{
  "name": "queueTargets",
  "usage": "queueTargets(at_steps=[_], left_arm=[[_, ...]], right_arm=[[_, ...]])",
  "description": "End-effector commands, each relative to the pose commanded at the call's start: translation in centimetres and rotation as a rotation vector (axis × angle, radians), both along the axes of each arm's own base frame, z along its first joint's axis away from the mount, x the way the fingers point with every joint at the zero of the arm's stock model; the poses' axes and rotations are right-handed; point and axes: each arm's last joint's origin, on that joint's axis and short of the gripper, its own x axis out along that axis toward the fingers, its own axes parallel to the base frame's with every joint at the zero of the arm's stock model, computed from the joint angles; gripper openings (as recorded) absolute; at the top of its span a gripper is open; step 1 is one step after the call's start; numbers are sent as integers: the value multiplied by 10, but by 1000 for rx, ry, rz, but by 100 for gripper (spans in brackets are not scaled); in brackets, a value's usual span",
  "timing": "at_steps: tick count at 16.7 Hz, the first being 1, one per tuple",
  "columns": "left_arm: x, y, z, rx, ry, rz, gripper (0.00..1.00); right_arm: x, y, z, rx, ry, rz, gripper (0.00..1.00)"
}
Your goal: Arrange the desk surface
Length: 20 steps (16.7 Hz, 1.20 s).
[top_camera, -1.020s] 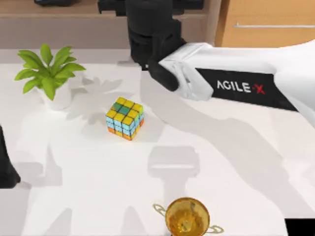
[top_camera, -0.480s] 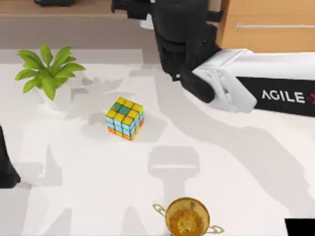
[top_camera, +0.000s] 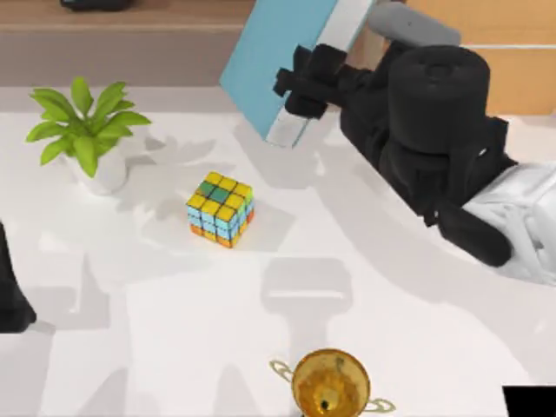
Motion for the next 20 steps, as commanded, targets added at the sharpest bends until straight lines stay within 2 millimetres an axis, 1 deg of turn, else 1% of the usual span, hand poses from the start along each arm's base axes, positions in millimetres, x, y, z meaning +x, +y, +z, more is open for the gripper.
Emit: queueTargets(at_steps=[3,4,6,8,12,17,19,20], left_arm=[[0,0,0,0,0,0,100],[0,0,0,0,0,0,100],[0,0,0,0,0,0,100],[0,0,0,0,0,0,100],[0,0,0,0,0,0,100],[0,0,0,0,0,0,100],[0,0,0,0,0,0,100],[0,0,0,0,0,0,100]], right_arm=[[-14,-41,-26,90,159,26,0],[-16,-56,-34,126,209,17,0],[-16,-89,-46,209,296,-25,0],[-10,-126,-54,308,355,-100,0],[8,-208,-56,529,380,-297,0],[22,-318,-49,761,303,-526,0],[25,-355,-50,826,272,-589,0],[28,-371,-51,851,262,-610,0]])
